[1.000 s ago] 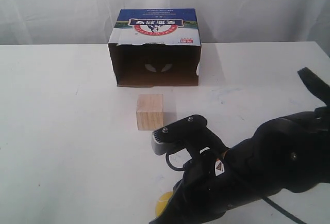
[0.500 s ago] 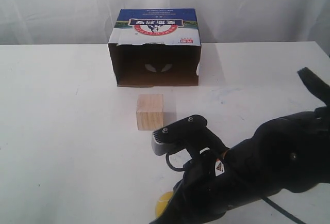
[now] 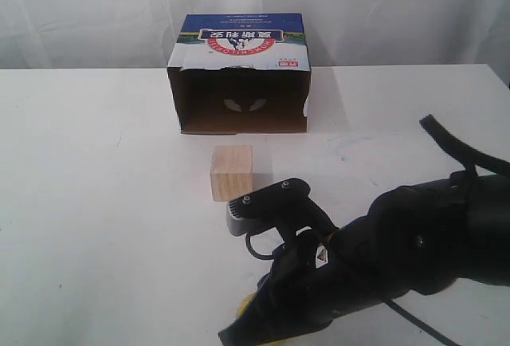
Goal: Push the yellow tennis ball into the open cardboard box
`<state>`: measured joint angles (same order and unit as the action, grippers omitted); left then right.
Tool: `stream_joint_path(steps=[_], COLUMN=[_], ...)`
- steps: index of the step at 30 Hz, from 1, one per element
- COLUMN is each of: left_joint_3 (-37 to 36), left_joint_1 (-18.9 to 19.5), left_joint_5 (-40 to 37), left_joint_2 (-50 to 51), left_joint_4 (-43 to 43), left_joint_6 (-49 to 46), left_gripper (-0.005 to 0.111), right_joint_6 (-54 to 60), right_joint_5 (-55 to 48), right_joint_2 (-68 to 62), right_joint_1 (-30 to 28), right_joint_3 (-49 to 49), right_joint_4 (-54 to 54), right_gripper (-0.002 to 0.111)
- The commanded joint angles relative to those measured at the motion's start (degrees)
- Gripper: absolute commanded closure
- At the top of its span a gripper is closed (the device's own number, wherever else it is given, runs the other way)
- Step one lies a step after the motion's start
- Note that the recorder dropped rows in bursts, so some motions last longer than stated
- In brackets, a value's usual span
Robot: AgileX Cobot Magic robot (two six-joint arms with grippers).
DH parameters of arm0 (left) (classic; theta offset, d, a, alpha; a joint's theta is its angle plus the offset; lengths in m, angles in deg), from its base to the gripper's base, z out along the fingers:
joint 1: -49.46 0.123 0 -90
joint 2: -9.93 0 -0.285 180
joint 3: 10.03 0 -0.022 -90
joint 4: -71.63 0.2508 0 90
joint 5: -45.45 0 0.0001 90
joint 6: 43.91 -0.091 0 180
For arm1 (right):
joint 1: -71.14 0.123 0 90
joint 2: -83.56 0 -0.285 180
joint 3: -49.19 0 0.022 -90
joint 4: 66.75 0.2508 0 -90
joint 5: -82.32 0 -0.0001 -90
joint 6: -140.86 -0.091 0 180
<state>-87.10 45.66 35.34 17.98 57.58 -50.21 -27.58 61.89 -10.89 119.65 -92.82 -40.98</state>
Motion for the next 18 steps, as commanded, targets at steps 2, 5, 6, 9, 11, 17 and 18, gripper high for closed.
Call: stream_joint_path(steps=[2, 5, 6, 9, 11, 17, 18], left_joint_3=[-0.1, -0.1, -0.1, -0.1, -0.1, -0.1, -0.1], left_joint_1=[-0.2, -0.2, -0.2, -0.2, -0.2, -0.2, -0.2], left_joint_5=[-0.2, -0.2, -0.2, -0.2, -0.2, -0.2, -0.2], left_joint_2=[-0.3, -0.3, -0.3, -0.3, -0.3, -0.3, -0.3], left_joint_4=[-0.6, -0.6, -0.6, -0.6, -0.6, -0.6, -0.6], left_joint_6=[0.1, 0.1, 0.1, 0.1, 0.1, 0.1, 0.1], left_gripper=[0.107, 0.107, 0.107, 0.107, 0.107, 0.107, 0.107], right_joint_6=[0.2, 0.2, 0.2, 0.2, 0.2, 0.2, 0.2], right_joint_5=[1.4, 3.3, 3.9, 4.2, 4.2, 7.5, 7.9], right_joint_2=[-2.0, -2.0, -2.0, -2.0, -2.0, -1.4, -0.9], right_joint_1=[0.0, 0.0, -0.1, -1.3, -2.4, -4.6, -4.6], right_joint_3=[0.7, 0.7, 0.7, 0.6, 0.6, -0.4, -1.0], right_joint_4=[-1.0, -1.0, -1.1, -1.1, -1.1, -3.2, -4.2], right_gripper=[0.108, 0.108, 0.108, 0.108, 0.108, 0.108, 0.108])
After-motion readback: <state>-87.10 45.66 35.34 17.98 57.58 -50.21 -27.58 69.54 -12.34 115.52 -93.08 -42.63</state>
